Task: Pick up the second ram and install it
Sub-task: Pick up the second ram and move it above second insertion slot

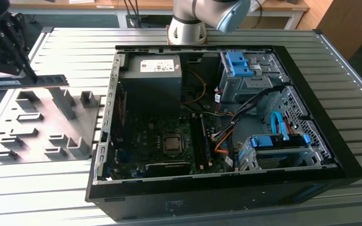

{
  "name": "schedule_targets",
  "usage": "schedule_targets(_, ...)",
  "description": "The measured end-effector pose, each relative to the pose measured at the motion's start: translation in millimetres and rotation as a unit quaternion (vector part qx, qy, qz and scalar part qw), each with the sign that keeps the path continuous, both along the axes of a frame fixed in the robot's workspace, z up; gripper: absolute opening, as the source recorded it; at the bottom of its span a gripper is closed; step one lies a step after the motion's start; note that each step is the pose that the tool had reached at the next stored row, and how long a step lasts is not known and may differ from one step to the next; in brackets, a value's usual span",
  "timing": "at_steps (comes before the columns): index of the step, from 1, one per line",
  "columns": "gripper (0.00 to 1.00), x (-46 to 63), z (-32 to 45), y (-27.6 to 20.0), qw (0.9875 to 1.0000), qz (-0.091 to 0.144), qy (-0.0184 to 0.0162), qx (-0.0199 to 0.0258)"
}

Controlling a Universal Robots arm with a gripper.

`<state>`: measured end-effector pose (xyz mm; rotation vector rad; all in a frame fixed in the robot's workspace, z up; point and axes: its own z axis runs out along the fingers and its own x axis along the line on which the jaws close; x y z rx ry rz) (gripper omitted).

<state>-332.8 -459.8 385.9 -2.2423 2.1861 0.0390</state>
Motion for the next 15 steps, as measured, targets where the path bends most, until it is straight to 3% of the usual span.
schedule_targets(15,0.14,40.7,0.0,0.0,1.0,0.0,0.0,0.0)
